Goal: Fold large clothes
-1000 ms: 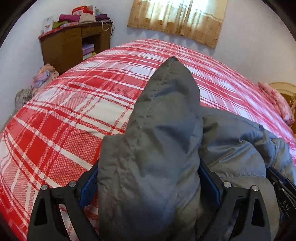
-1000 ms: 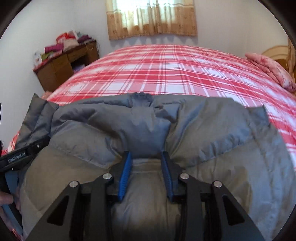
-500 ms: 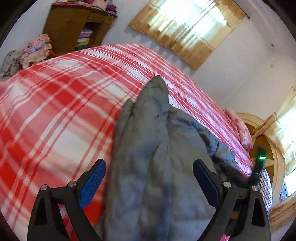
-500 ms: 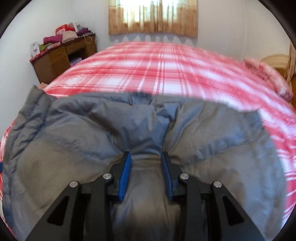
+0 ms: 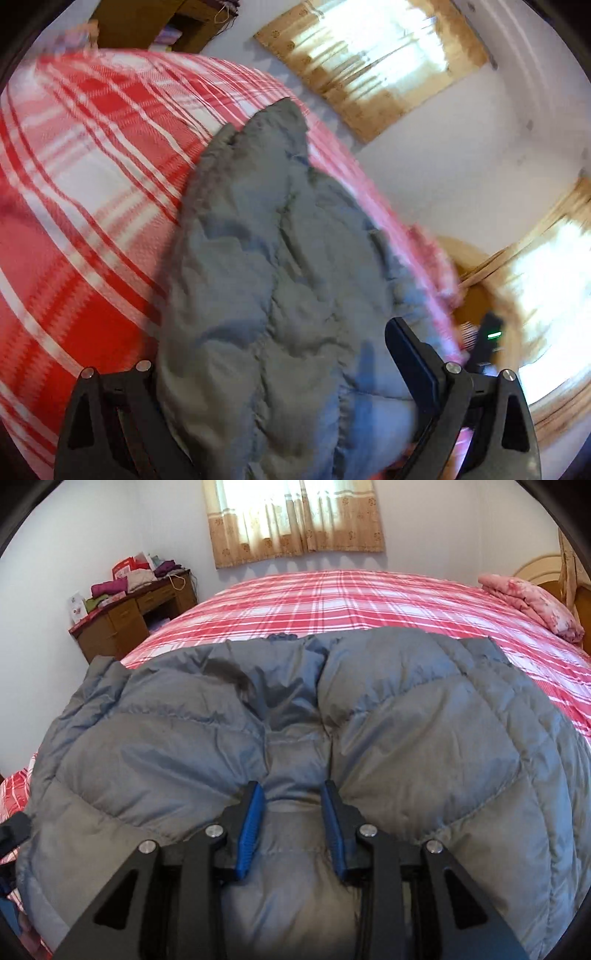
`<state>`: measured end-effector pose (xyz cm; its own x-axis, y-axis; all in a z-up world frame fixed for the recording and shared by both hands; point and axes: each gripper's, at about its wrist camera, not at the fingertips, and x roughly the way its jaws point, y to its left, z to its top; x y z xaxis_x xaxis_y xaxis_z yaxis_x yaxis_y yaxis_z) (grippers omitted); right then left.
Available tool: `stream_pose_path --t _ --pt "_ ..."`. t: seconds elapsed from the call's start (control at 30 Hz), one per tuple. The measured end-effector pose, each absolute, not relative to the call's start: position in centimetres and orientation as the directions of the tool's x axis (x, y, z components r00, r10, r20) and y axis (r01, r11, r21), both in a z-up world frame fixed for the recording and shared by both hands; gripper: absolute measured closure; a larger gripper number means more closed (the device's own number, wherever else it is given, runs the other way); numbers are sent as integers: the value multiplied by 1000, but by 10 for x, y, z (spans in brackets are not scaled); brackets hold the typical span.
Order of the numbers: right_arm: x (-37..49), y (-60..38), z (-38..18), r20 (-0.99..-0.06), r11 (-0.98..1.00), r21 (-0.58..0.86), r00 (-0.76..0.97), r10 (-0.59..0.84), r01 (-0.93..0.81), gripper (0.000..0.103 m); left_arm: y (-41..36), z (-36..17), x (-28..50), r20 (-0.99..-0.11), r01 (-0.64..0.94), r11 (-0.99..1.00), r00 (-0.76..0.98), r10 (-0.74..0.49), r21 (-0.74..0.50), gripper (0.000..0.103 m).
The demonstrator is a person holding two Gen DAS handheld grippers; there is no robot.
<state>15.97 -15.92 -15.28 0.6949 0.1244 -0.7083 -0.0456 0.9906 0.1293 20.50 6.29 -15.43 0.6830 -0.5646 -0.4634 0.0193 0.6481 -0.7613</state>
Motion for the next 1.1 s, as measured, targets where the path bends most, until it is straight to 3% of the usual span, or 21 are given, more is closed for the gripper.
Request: stream_pose_path --t 0.07,0.1,0.23,0.5,0.6,0.7,0.87,1.1 --pt "161 -159 -153 -713 989 138 688 134 -51 67 52 -153 210 -409 62 588 660 -630 -806 35" --pt "162 -161 -154 -715 988 143 686 138 -50 67 50 -151 213 -411 63 588 654 -635 -807 55" --pt "165 -159 -155 -730 990 133 671 131 -49 67 42 -144 221 -379 86 565 659 -650 -820 70" --pt "152 -136 -152 -755 960 281 616 227 -10 65 64 -97 210 -326 183 578 676 -661 -795 78" --pt "142 -111 -155 -721 913 407 605 336 -22 65 82 -73 193 -304 218 602 703 -642 -768 78" --pt "144 -72 -160 -646 793 606 539 540 -68 65 101 -45 178 -304 242 648 730 -612 -722 78" --pt "155 -28 -158 -561 656 737 395 728 -161 66 91 -3 160 -402 285 828 768 -499 -483 78" --pt "163 -144 -113 -448 611 781 561 696 -133 66 16 -22 152 -522 379 883 712 -469 -276 78"
